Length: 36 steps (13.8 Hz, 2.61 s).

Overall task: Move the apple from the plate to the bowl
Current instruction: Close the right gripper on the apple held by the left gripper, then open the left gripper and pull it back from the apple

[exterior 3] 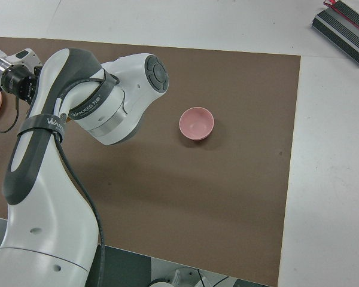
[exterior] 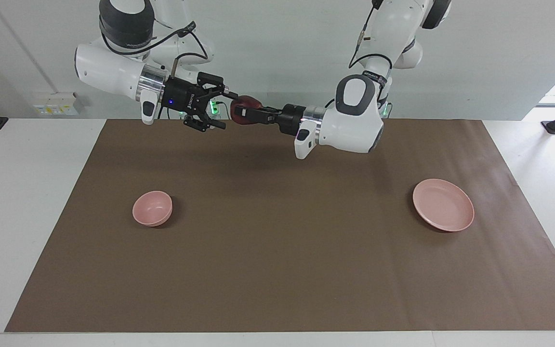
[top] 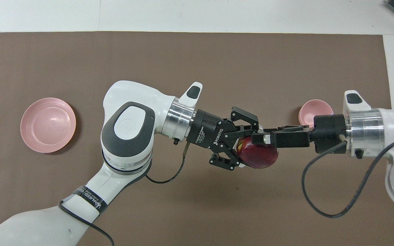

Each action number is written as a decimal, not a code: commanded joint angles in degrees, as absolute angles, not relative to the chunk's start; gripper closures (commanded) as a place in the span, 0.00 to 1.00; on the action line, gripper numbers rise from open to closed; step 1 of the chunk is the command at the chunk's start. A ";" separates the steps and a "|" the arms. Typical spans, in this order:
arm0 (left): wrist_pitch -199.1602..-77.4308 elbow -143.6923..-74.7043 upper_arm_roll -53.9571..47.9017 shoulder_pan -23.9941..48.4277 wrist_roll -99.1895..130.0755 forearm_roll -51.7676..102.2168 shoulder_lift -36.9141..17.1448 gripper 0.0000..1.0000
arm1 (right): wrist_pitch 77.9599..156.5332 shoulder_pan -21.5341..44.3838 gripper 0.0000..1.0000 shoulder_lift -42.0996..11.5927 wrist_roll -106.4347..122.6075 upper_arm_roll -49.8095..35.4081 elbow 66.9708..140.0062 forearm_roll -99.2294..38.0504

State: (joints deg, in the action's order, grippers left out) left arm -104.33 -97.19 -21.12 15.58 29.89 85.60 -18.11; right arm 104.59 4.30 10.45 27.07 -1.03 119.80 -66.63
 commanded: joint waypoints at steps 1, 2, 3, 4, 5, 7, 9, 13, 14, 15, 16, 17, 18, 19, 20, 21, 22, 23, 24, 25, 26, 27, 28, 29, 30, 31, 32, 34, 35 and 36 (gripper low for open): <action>-106.08 -99.40 -20.83 16.00 30.32 87.54 -15.73 1.00 | 102.93 3.52 0.00 12.30 27.16 -1.23 121.90 -66.89; -106.34 -99.40 -20.83 16.00 30.32 88.15 -15.73 1.00 | 102.48 3.25 0.00 12.30 27.16 -1.23 121.90 -65.93; -106.43 -99.40 -20.92 16.00 30.41 88.33 -15.73 1.00 | 101.61 3.16 0.00 12.30 27.25 -1.23 121.99 -65.57; -106.44 -99.32 -21.09 16.00 30.41 88.50 -15.73 1.00 | 101.25 3.16 0.00 12.30 27.16 -1.23 121.99 -65.57; -106.52 -99.32 -21.18 16.00 30.41 88.51 -15.73 1.00 | 101.08 3.16 0.00 12.30 27.07 -1.23 121.99 -65.48; -107.05 -99.40 -21.27 16.08 30.41 88.51 -15.73 1.00 | 100.99 3.08 0.00 12.30 26.63 -1.23 121.99 -64.69; -107.66 -99.32 -21.27 16.43 30.41 88.51 -15.73 1.00 | 100.99 3.08 0.38 12.13 25.41 -1.23 121.64 -63.99; -107.75 -99.40 -21.27 16.70 30.41 88.51 -15.73 1.00 | 100.90 3.08 0.95 11.95 23.99 -1.23 121.38 -63.81; -107.75 -99.40 -21.27 16.70 30.41 88.51 -15.73 1.00 | 100.90 3.16 0.96 11.87 23.99 -1.23 121.38 -63.81; -107.75 -99.40 -21.27 16.70 30.32 88.51 -15.73 1.00 | 100.90 3.16 0.96 11.87 23.99 -1.23 121.29 -63.81; -107.84 -99.40 -21.27 16.70 30.41 88.51 -15.73 1.00 | 100.90 3.16 0.96 11.87 24.08 -1.23 121.29 -63.81; -108.28 -99.40 -21.27 16.70 30.32 88.51 -15.65 1.00 | 100.90 3.08 0.96 11.78 24.08 -1.23 121.29 -63.81; -108.54 -99.40 -21.27 17.13 30.41 88.51 -15.64 1.00 | 100.90 3.16 0.96 11.78 24.08 -1.23 121.20 -63.81; -108.63 -99.32 -21.18 17.23 30.32 88.42 -15.64 1.00 | 100.90 3.16 0.96 11.78 24.08 -1.23 121.20 -63.81; -109.07 -99.32 -21.18 17.23 30.41 88.33 -15.64 0.82 | 100.90 3.16 0.97 11.78 24.08 -1.23 121.20 -63.81; -109.16 -99.23 -21.27 17.23 30.41 88.33 -15.64 0.41 | 100.90 3.16 0.98 11.69 24.08 -1.23 121.20 -63.81; -109.25 -99.23 -21.27 17.23 30.67 88.33 -15.64 0.00 | 100.90 3.08 1.00 11.78 24.08 -1.23 121.20 -63.81; -109.51 -99.23 -21.27 17.23 31.11 88.33 -15.64 0.00 | 100.90 3.16 1.00 11.69 24.08 -1.23 121.20 -63.81; -109.77 -99.23 -21.27 17.23 31.64 88.33 -15.64 0.00 | 100.90 3.16 1.00 11.69 24.17 -1.23 121.20 -63.81; -109.78 -99.23 -21.27 17.23 32.42 88.33 -15.64 0.00 | 100.90 3.16 1.00 11.69 24.17 -1.23 121.20 -63.81; -109.86 -99.23 -21.27 17.14 32.87 88.33 -15.64 0.00 | 100.90 3.08 1.00 11.69 24.26 -1.23 121.20 -63.81; -109.86 -99.23 -21.18 17.05 33.48 88.24 -15.64 0.00 | 100.90 3.08 1.00 11.69 24.26 -1.23 121.20 -63.72; -109.78 -99.32 -21.18 16.44 34.10 87.98 -15.73 0.00 | 100.90 3.16 1.00 11.69 24.26 -1.23 121.20 -63.63; -109.51 -99.49 -20.92 15.91 34.62 87.72 -15.65 0.00 | 100.90 3.08 1.00 11.69 24.34 -1.23 121.11 -63.37; -108.90 -99.75 -20.74 14.78 34.98 87.37 -15.64 0.00 | 100.90 3.08 1.00 11.60 24.52 -1.23 121.11 -62.93; -108.11 -100.28 -20.74 13.29 35.07 85.71 -15.64 0.00 | 100.90 3.08 1.00 11.60 24.61 -1.23 120.94 -62.76; -106.28 -100.46 -20.66 11.97 34.98 82.91 -15.56 0.00 | 100.90 2.90 1.00 11.60 24.78 -1.14 120.94 -62.75; -103.28 -100.37 -20.65 8.98 34.89 77.55 -15.73 0.00 | 100.90 2.55 1.00 11.51 24.96 -1.14 120.94 -61.97; -103.01 -100.28 -20.57 7.92 34.98 74.65 -15.91 0.00 | 100.81 2.11 1.00 11.43 25.13 -1.14 120.85 -60.74; -102.66 -100.37 -20.57 7.21 34.98 71.49 -15.91 0.00 | 100.81 1.33 1.00 11.25 25.40 -1.14 120.76 -58.82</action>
